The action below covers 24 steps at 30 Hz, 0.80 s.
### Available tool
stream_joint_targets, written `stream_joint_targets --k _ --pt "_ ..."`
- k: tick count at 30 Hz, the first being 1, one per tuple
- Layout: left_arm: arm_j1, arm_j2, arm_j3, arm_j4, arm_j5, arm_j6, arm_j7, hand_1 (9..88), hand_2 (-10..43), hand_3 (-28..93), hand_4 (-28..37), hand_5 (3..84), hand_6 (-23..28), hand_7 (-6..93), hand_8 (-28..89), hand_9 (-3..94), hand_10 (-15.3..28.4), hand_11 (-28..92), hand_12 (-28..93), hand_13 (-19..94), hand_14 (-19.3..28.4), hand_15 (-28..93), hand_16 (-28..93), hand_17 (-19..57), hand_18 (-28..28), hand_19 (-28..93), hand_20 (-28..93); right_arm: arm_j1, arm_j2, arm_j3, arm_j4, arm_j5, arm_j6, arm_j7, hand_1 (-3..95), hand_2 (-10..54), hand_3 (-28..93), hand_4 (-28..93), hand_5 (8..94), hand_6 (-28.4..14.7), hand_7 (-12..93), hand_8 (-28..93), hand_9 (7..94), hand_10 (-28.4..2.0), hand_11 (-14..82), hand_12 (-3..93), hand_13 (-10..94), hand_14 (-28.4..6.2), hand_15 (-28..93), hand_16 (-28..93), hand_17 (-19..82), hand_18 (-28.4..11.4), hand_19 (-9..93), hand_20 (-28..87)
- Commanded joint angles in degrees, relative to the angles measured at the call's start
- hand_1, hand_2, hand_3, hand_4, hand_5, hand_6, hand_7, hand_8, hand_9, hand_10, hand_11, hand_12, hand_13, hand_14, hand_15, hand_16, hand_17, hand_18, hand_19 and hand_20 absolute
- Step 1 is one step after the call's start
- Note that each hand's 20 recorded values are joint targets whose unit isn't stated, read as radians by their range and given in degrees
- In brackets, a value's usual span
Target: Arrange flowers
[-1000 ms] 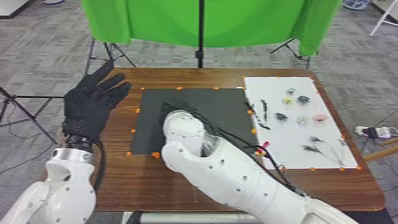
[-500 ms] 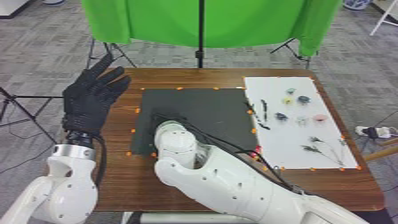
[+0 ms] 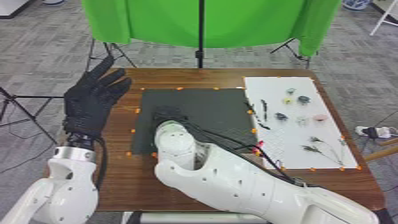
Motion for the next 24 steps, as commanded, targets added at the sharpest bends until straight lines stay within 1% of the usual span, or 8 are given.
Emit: stream_joint_targets --k 1,6,7,10,15,17,21,24 --pt "0.65 -0.83 -0.37 -0.12 0.18 -0.82 -1.48 20.3 9.9 78 -28.3 37.3 9.4 9.9 -9 33.2 19.7 23 10 24 26.9 49 -9 -10.4 24.4 53 7 0.15 0.18 0.34 0.08 -3.64 1.35 -0.19 42.6 -9.4 71 -28 92.4 -1.1 16 2 93.7 -11.0 44.5 18.2 89 -9.1 67 17 58 -22.2 93 49" --pt "2.28 -2.20 -1.73 -0.85 0.95 -0.50 -3.95 20.4 9.9 78 -28.3 37.3 9.4 10.0 -9 33.2 19.7 23 10 24 26.9 49 -9 -10.3 24.4 53 7 -2.10 0.58 2.67 -1.07 -6.92 0.72 -2.34 39.8 -9.5 72 -28 93.4 -0.7 18 -9 93.7 -11.1 45.6 17.6 90 -8.8 68 17 59 -21.9 93 52" --pt "3.15 -2.29 -2.14 -1.09 0.88 -0.34 -3.75 20.4 9.9 78 -28.3 37.3 9.4 10.0 -9 33.2 19.7 23 10 24 26.9 49 -9 -10.3 24.4 53 7 -2.50 1.03 3.45 -1.82 -7.24 0.31 -3.14 39.5 -9.5 72 -28 93.4 -0.6 18 -11 93.7 -11.1 45.7 17.7 90 -8.8 68 17 59 -21.9 93 52" --pt "6.54 -3.98 -4.76 -2.14 1.13 -0.10 -5.00 20.3 9.9 78 -28.3 37.3 9.4 10.0 -9 33.2 19.7 23 10 24 26.9 49 -9 -10.4 24.4 53 7 -4.24 2.71 6.77 -4.55 -6.55 0.17 -4.60 38.4 -9.5 72 -28 92.2 -0.8 18 -11 93.7 -11.1 44.3 18.1 89 -9.1 68 17 57 -22.2 93 51" --pt "12.28 -5.60 -7.86 -3.35 0.57 0.66 -3.52 20.3 9.9 79 -28.3 37.2 9.4 10.0 -9 33.2 19.7 23 10 24 26.9 49 -9 -10.4 24.4 53 7 -8.22 9.91 13.90 -14.09 -4.09 0.92 -5.96 37.7 -9.5 72 -28 87.6 -1.7 17 -12 91.9 -12.8 37.5 18.9 85 -10.7 65 16 52 -23.2 93 44" --pt "13.70 -5.67 -8.14 -3.27 -0.44 1.12 -2.18 20.3 9.9 79 -28.3 37.3 9.4 10.0 -9 33.2 19.7 23 10 24 26.9 49 -9 -10.4 24.4 53 7 -11.09 14.07 18.16 -19.02 -2.77 1.99 -5.79 37.4 -9.5 72 -27 85.7 -2.0 17 -12 90.9 -13.6 35.2 18.5 83 -11.4 64 15 50 -23.5 93 40" --pt "16.49 -6.10 -9.54 -3.74 -1.01 2.41 -1.58 20.3 9.8 78 -28.3 37.3 9.4 10.0 -9 33.2 19.7 23 10 24 26.9 49 -9 -10.4 24.4 53 7 -16.74 23.82 25.97 -27.12 0.48 5.49 -3.25 37.0 -9.0 72 -27 82.2 -2.8 16 -12 88.2 -15.0 31.9 17.8 81 -12.3 62 14 47 -23.6 93 35" --pt "17.64 -6.32 -9.30 -4.04 -1.41 2.83 -0.76 20.2 9.9 78 -28.3 37.3 9.4 10.0 -9 33.2 19.7 23 10 24 26.9 49 -9 -10.4 24.4 53 7 -23.49 31.19 33.66 -32.52 1.55 7.96 -1.14 37.1 -8.8 72 -27 79.7 -3.3 17 -12 86.2 -15.5 31.0 17.5 79 -13.0 62 14 46 -23.7 93 32"
